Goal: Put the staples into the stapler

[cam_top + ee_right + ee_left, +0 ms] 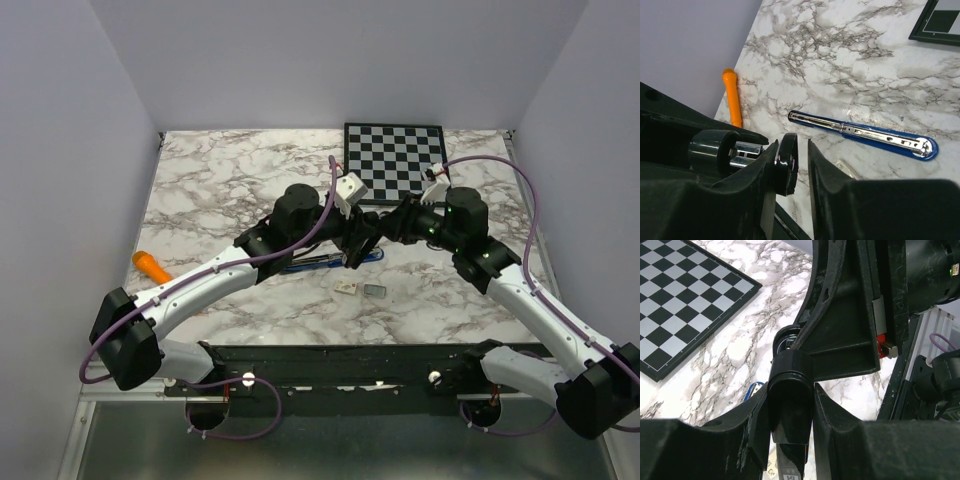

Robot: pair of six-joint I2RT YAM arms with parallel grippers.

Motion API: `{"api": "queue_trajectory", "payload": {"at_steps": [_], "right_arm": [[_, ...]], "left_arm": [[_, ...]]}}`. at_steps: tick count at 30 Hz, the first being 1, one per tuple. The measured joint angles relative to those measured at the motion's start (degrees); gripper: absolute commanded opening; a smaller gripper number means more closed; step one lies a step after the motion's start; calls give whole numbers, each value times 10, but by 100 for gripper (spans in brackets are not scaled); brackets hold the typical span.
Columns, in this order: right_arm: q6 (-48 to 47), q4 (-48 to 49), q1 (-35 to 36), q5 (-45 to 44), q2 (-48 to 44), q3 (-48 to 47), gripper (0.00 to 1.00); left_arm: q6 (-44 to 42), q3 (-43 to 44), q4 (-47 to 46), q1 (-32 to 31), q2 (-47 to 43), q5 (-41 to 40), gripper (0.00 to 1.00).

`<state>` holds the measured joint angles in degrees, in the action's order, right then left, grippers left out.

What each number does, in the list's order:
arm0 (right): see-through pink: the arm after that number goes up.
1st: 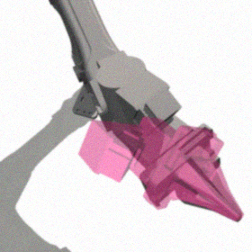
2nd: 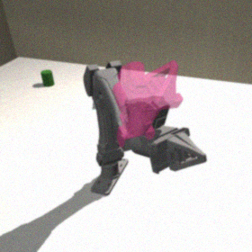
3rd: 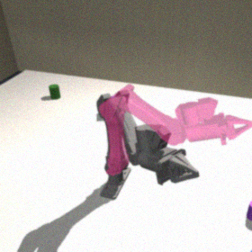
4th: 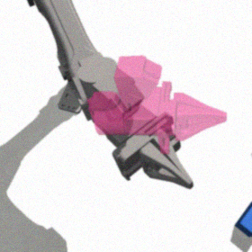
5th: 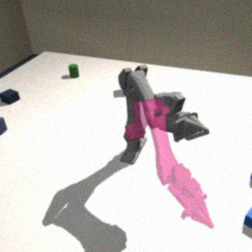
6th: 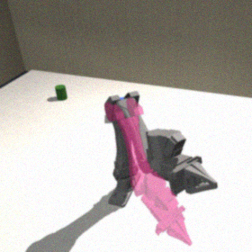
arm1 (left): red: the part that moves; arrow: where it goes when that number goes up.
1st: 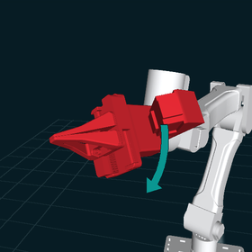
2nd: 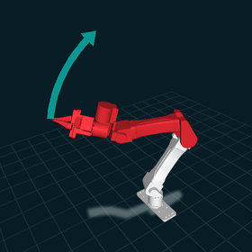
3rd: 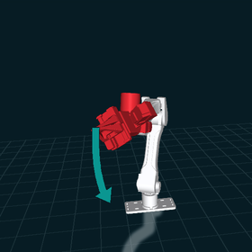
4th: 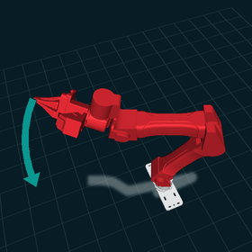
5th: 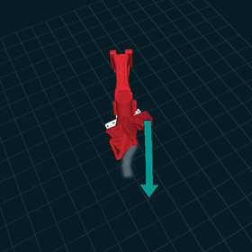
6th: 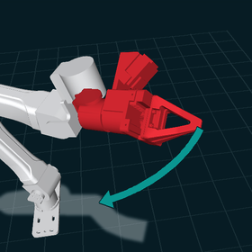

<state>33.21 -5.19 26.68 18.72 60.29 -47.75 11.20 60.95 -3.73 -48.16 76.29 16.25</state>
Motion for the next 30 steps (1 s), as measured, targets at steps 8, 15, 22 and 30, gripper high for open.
{"api": "queue_trajectory", "payload": {"at_steps": [8, 15, 22, 30], "right_arm": [[18, 6, 8, -14, -3, 0, 1], [43, -11, -9, -22, -29, 1, 1], [95, -11, -63, -16, -71, 1, 1], [166, 30, -106, 8, -80, 0, 1]], "left_arm": [[-1, -5, -9, -5, -6, -15, 0], [4, -87, -58, -12, -106, -71, 0], [55, -202, -128, -7, -243, -128, 2], [177, -356, -184, 1, -371, -226, 19]]}}
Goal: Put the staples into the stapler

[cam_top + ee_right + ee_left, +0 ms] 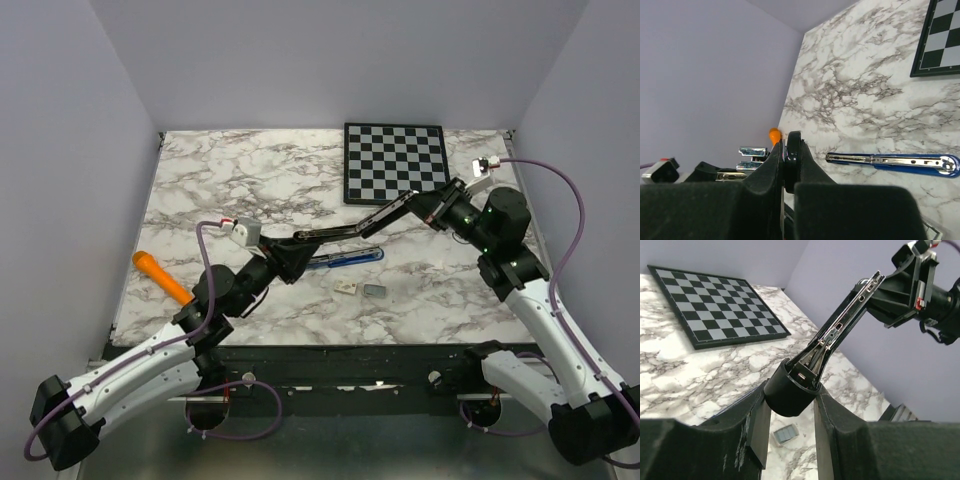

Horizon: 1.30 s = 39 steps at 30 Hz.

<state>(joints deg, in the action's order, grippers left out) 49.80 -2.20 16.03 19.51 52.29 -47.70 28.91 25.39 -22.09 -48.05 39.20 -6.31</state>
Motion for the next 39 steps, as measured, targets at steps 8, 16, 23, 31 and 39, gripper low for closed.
{"api": "queue_trajectory", "payload": {"at_steps": [8, 16, 23, 31, 39], "right_arm": [[68, 51, -5, 21, 8, 0, 1], [127, 121, -27, 19, 13, 0, 1], [139, 139, -29, 20, 30, 0, 1], [142, 153, -29, 28, 41, 0, 1], [141, 169, -29, 46, 43, 11, 1]], "left_arm": [[115, -84, -75, 3, -34, -49, 60], [169, -171, -86, 17, -27, -103, 88], [143, -182, -83, 17, -94, -108, 99], [-23, -6, 12, 19, -73, -51, 99], [-157, 209, 86, 36, 125, 81, 96]]}}
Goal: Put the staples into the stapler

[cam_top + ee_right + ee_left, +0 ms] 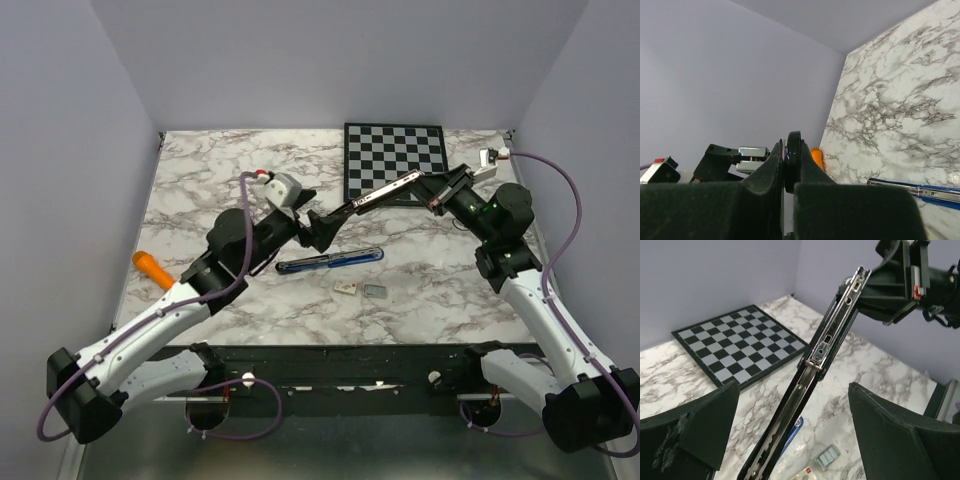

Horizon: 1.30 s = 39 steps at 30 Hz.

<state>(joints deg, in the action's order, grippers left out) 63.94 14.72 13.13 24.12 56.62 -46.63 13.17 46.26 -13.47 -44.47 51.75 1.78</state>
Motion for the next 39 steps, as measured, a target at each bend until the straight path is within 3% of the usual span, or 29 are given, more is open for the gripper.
{"api": "queue_trajectory", "payload": {"at_steps": [7, 13, 19, 28, 29, 30, 33, 34, 37, 39], "right_arm": [[1, 16, 0, 15, 0, 23, 1], [1, 28, 0, 23, 0, 40, 1], [2, 37, 0, 28, 0, 44, 1], [5, 47, -1, 37, 0, 51, 2], [5, 49, -1, 37, 0, 51, 7], [5, 50, -1, 37, 0, 52, 21], [7, 52, -1, 39, 0, 57, 46], [4, 51, -1, 41, 0, 58, 62], [-4, 50, -1, 42, 0, 61, 80], [-18, 43, -1, 41, -2, 60, 84]], "left_arm": [[-65, 108, 62, 17, 135, 121, 90], [-98, 162, 94, 22, 194, 179, 77], [-115, 193, 122, 25, 236, 220, 58], [-125, 204, 142, 36, 259, 269, 9], [-125, 205, 142, 39, 259, 274, 3], [-126, 205, 142, 42, 260, 279, 0], [-126, 205, 148, 55, 260, 300, 0], [-127, 205, 153, 62, 261, 303, 0], [-136, 205, 168, 93, 266, 310, 0], [-144, 205, 177, 116, 274, 311, 0]]}}
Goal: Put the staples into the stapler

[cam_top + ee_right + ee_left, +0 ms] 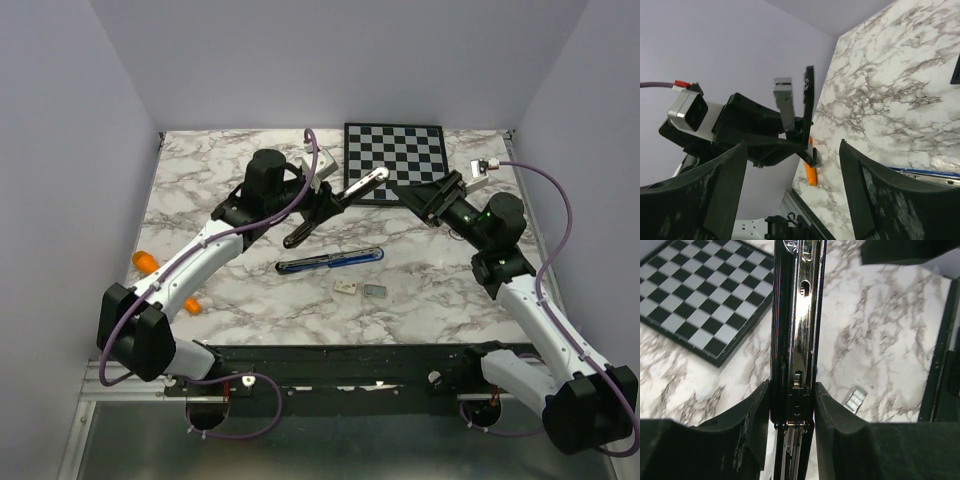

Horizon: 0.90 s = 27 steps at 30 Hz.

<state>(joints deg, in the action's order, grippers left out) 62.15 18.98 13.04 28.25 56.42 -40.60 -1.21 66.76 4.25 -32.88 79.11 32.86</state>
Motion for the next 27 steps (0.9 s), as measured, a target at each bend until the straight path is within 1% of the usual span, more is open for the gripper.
{"api": "queue_trajectory", "payload": {"at_steps": [2, 7, 12, 16, 22, 27], "right_arm": [[-21, -24, 0, -5, -5, -2, 88], [-78, -88, 0, -34, -26, -2, 88], [-146, -147, 0, -75, -51, -3, 90], [-206, -191, 0, -107, -66, -3, 91], [-288, -236, 0, -136, -73, -4, 91], [-329, -256, 0, -139, -68, -4, 91]], "left_arm": [[-16, 3, 21, 20, 12, -1, 0], [-77, 42, 94, 47, 70, -3, 0], [-171, 146, 203, 55, 179, -23, 0], [-226, 195, 263, 56, 254, -43, 0], [-271, 229, 305, 51, 346, -78, 0], [-298, 259, 320, 31, 404, -94, 0]]}}
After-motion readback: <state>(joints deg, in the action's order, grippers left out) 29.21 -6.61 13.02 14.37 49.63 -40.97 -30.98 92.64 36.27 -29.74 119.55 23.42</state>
